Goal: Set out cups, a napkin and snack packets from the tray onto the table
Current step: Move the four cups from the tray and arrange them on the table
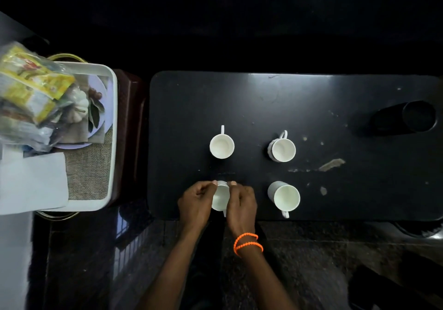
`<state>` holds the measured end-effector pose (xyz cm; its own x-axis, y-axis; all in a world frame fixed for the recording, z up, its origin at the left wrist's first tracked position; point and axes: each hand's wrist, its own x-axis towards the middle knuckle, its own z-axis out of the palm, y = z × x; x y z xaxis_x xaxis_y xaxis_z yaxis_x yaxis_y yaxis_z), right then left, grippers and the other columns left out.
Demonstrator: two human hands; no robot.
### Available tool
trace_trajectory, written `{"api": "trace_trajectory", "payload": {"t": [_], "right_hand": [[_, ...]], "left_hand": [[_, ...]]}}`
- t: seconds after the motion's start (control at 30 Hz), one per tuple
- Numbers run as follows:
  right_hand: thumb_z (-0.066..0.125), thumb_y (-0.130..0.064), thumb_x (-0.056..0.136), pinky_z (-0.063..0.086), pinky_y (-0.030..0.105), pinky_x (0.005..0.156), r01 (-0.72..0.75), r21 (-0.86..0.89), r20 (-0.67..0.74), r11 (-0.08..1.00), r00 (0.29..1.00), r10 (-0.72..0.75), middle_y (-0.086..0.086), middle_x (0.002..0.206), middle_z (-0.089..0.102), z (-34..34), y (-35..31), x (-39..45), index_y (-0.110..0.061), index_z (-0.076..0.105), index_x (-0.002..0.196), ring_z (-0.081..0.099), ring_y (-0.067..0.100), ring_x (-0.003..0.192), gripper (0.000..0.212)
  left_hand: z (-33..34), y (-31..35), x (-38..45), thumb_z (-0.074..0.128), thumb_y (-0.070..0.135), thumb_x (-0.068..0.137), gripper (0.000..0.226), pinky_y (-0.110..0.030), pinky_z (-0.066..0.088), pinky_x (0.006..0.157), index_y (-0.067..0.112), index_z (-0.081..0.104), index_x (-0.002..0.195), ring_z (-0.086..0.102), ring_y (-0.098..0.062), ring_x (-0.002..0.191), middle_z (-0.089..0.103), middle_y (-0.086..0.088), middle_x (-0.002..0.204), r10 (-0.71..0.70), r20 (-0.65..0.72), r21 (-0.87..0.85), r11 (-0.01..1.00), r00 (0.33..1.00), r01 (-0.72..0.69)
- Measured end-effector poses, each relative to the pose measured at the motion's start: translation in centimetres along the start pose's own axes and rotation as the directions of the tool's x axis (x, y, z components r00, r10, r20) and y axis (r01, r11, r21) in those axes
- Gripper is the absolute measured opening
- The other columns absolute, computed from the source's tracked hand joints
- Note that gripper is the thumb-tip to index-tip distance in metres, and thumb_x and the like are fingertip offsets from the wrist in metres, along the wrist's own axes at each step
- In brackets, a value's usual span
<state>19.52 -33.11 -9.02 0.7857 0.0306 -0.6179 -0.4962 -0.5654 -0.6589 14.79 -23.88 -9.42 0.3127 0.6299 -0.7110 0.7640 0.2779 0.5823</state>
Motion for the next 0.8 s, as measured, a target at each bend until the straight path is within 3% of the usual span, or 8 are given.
{"api": "trace_trajectory", "payload": {"t": [0.2, 0.3, 0.37, 0.43, 0.5, 0.6, 0.67, 0.8], "right_hand": [[0.051, -0.024, 0.105, 0.036, -0.001, 0.077, 0.013, -0.011, -0.005, 1.000, 1.000, -0.013, 0.004, 0.097, 0.061, 0.1, 0.0, -0.1, -0.011, 0.076, 0.099, 0.055, -0.018, 0.089, 0.029], [0.054, -0.020, 0.104, 0.044, 0.017, 0.086, 0.092, -0.020, -0.051, 0.996, 0.994, -0.093, 0.007, 0.098, 0.064, -0.7, -0.7, 0.3, -0.011, 0.075, 0.097, 0.056, -0.007, 0.087, 0.024], [0.058, -0.018, 0.101, 0.045, 0.029, 0.088, 0.231, -0.059, -0.179, 0.971, 0.955, -0.238, 0.002, 0.096, 0.065, -2.0, -1.6, 1.1, -0.012, 0.073, 0.099, 0.058, 0.009, 0.091, 0.016], [0.065, -0.019, 0.096, 0.043, 0.027, 0.089, 0.312, -0.132, -0.304, 0.941, 0.891, -0.338, 0.002, 0.098, 0.062, -3.9, -2.7, 2.6, -0.011, 0.072, 0.106, 0.059, 0.022, 0.098, 0.015], [0.075, -0.023, 0.087, 0.043, 0.030, 0.091, 0.289, -0.259, -0.378, 0.922, 0.848, -0.372, 0.011, 0.106, 0.059, -5.7, -3.5, 4.8, -0.010, 0.068, 0.120, 0.055, 0.027, 0.102, 0.036], [0.081, -0.041, 0.075, 0.045, 0.045, 0.093, 0.168, -0.514, -0.363, 0.841, 0.846, -0.390, 0.017, 0.117, 0.055, -7.3, -4.1, 8.1, -0.011, 0.059, 0.130, 0.052, 0.037, 0.107, 0.066], [0.084, -0.044, 0.071, 0.044, 0.048, 0.096, 0.142, -0.549, -0.310, 0.824, 0.881, -0.358, 0.021, 0.125, 0.053, -7.4, -4.1, 9.6, -0.009, 0.055, 0.133, 0.051, 0.041, 0.112, 0.078], [0.082, -0.028, 0.075, 0.045, 0.043, 0.089, 0.215, -0.462, -0.285, 0.860, 0.882, -0.374, 0.024, 0.118, 0.055, -7.1, -3.2, 11.4, -0.002, 0.059, 0.122, 0.053, 0.046, 0.106, 0.059]], "left_hand": [[-0.2, -0.2, 0.4, 0.076, 0.032, 0.090, 0.005, -0.018, 0.055, 0.071, 0.030, 0.079, 0.086, 0.074, -0.004, 0.080, 0.079, 0.014, 0.082, -0.009, 0.023, 0.008, 1.000, 1.000, 0.008], [-0.2, -0.1, 0.8, 0.077, 0.039, 0.088, 0.008, -0.011, 0.052, 0.067, 0.032, 0.077, 0.085, 0.074, -0.002, 0.082, 0.078, 0.017, 0.080, -0.004, -0.015, 0.026, 1.000, 1.000, 0.005], [-0.1, 0.3, 1.6, 0.078, 0.045, 0.086, 0.024, -0.019, 0.055, 0.078, 0.025, 0.077, 0.100, 0.073, -0.006, 0.089, 0.078, 0.009, 0.092, 0.034, -0.065, 0.041, 0.999, 0.997, -0.031], [-0.2, 1.1, 2.9, 0.082, 0.049, 0.081, 0.050, -0.024, 0.054, 0.087, 0.019, 0.071, 0.120, 0.070, -0.011, 0.099, 0.074, 0.002, 0.111, 0.096, -0.075, 0.047, 0.995, 0.993, -0.092], [-0.2, 2.4, 4.4, 0.088, 0.052, 0.071, 0.073, -0.026, 0.053, 0.092, 0.022, 0.064, 0.133, 0.066, -0.010, 0.105, 0.065, 0.004, 0.123, 0.182, -0.042, 0.083, 0.981, 0.982, -0.178], [0.1, 4.1, 5.9, 0.094, 0.053, 0.056, 0.093, -0.026, 0.052, 0.095, 0.030, 0.058, 0.139, 0.062, -0.008, 0.111, 0.057, 0.007, 0.129, 0.303, 0.052, 0.170, 0.936, 0.952, -0.307], [0.5, 4.9, 6.3, 0.097, 0.046, 0.053, 0.092, -0.033, 0.055, 0.098, 0.035, 0.058, 0.136, 0.063, -0.011, 0.112, 0.058, 0.007, 0.126, 0.370, 0.108, 0.215, 0.897, 0.923, -0.385], [1.1, 5.6, 6.6, 0.098, 0.034, 0.056, 0.080, -0.040, 0.055, 0.098, 0.034, 0.064, 0.129, 0.065, -0.017, 0.110, 0.062, 0.005, 0.120, 0.441, 0.095, 0.264, 0.853, 0.893, -0.450]]}}
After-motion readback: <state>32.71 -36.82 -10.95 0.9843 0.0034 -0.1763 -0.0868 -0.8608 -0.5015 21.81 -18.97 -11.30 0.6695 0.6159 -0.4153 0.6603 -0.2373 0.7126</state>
